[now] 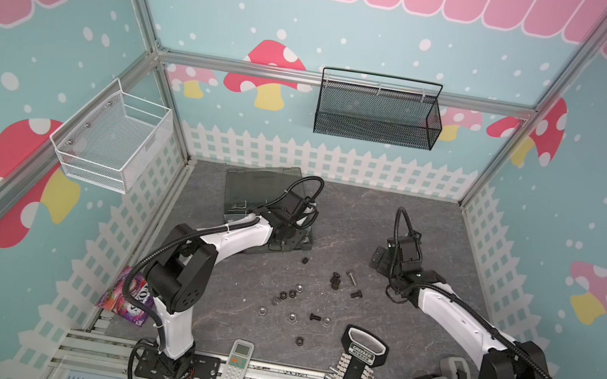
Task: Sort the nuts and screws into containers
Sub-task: 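Close the right gripper on a silver bolt while the left gripper draws back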
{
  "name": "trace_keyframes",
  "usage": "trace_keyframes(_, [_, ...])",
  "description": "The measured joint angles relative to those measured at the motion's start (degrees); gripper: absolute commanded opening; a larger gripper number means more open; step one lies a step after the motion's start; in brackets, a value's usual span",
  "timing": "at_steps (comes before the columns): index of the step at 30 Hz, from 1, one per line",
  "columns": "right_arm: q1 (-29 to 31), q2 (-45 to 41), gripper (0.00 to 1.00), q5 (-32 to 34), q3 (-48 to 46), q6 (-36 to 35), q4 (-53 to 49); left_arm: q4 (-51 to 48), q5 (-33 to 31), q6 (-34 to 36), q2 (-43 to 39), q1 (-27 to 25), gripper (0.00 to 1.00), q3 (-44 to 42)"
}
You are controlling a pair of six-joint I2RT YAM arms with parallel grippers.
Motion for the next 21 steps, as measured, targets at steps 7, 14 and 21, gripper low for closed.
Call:
trace_keyframes(7, [0.0, 0.0, 0.88, -3.5, 0.0, -2.6, -0.5, 1.3, 0.3, -4.9, -6.6, -1.6, 0.65, -4.1])
trace_keyframes(14, [1.0, 0.0, 0.75, -7.5, 0.0, -4.7, -3.3, 4.4, -0.7, -12.0, -14.8, -1.9, 0.99, -12.0])
trace_keyframes(21, [2.5, 0.8, 0.68, -11.3, 0.3, -6.2, -5.3, 7.9, -3.0, -20.2, -21.7, -1.9, 1.00, -19.3])
